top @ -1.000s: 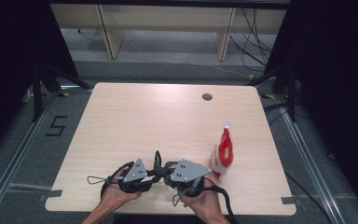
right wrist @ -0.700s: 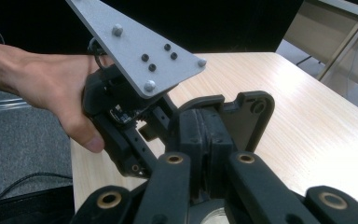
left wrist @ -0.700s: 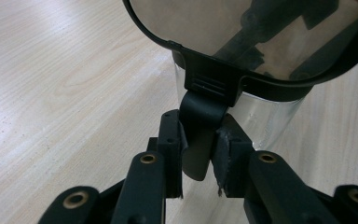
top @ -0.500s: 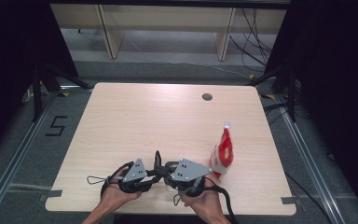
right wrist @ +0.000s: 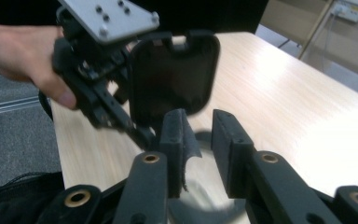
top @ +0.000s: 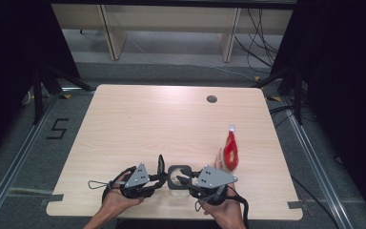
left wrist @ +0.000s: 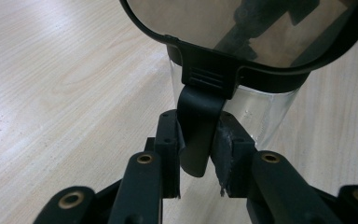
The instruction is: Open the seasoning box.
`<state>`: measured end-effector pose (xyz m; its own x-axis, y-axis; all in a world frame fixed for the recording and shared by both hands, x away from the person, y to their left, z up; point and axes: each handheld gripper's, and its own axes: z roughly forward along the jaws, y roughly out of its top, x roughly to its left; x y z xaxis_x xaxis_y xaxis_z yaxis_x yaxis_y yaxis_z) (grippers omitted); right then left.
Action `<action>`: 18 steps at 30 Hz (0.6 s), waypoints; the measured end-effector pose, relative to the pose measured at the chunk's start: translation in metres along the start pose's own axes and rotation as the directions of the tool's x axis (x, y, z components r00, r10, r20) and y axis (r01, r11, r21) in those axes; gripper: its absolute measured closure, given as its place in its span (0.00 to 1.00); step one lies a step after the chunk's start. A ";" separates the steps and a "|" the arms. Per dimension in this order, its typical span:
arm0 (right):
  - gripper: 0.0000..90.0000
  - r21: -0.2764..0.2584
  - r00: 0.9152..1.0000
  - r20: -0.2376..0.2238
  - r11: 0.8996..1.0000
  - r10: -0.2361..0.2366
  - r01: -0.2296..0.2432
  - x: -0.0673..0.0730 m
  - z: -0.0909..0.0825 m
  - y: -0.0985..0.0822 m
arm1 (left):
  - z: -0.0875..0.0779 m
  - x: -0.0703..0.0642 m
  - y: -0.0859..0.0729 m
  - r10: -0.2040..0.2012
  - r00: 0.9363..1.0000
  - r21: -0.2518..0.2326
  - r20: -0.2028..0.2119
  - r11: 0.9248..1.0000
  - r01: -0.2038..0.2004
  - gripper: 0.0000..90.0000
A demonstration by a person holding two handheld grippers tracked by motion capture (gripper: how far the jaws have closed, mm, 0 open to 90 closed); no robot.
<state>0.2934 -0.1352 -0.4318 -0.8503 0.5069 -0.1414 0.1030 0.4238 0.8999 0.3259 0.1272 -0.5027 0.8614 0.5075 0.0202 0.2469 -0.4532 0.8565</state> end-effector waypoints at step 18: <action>0.69 0.038 0.991 0.074 0.992 0.113 -0.116 -0.006 -0.044 -0.049 | -0.007 0.001 -0.003 -0.044 0.999 0.010 0.000 0.999 0.044 0.52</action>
<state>0.2706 -0.1923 -0.4569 -0.7925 0.6060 -0.0689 0.2209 0.3905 0.8937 0.3225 0.1340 -0.5017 0.8499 0.5267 -0.0178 0.2889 -0.4374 0.8516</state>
